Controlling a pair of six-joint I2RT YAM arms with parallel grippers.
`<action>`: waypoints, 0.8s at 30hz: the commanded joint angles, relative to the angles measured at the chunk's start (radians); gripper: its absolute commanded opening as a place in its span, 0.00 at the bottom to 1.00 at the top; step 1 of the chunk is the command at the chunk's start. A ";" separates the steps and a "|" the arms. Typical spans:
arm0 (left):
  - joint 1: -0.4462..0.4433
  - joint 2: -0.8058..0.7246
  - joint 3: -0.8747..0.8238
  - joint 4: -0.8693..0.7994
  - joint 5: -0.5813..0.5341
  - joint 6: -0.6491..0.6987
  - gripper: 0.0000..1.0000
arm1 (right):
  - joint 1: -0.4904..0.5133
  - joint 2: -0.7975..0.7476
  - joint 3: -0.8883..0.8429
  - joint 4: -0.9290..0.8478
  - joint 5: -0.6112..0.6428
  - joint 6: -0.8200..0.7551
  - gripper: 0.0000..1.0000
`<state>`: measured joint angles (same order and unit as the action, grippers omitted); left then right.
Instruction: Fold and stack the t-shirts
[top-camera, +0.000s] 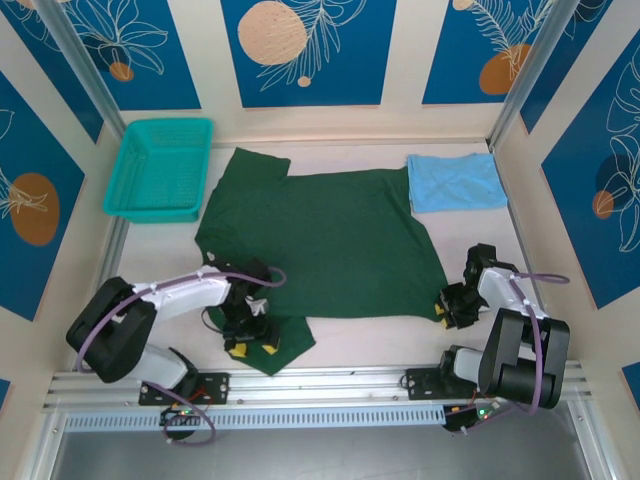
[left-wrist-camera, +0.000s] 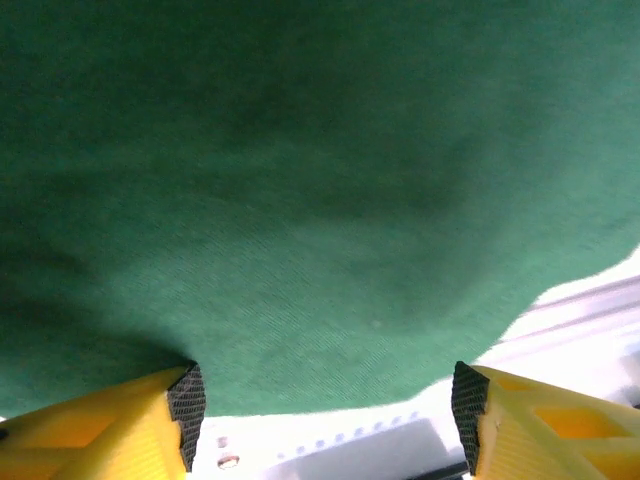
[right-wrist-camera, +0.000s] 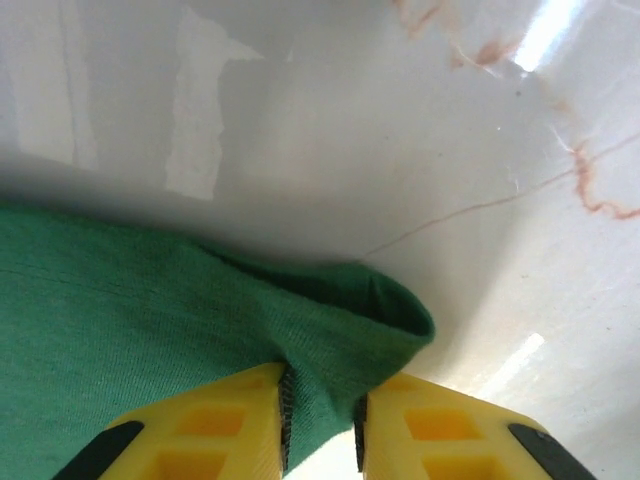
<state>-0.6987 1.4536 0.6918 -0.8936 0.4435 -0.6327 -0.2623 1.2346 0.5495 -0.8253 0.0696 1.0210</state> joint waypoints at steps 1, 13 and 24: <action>-0.028 0.037 -0.004 -0.025 -0.059 -0.020 0.69 | -0.001 0.019 -0.003 0.054 -0.011 -0.005 0.24; -0.042 0.053 0.027 -0.045 -0.193 -0.059 0.25 | 0.018 0.002 0.014 0.040 0.019 -0.032 0.17; -0.040 -0.044 0.145 -0.161 -0.328 -0.043 0.00 | 0.086 -0.089 0.074 -0.028 0.100 -0.062 0.08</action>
<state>-0.7300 1.4502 0.7788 -0.9817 0.1806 -0.6849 -0.1951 1.1851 0.5877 -0.8120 0.1284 0.9714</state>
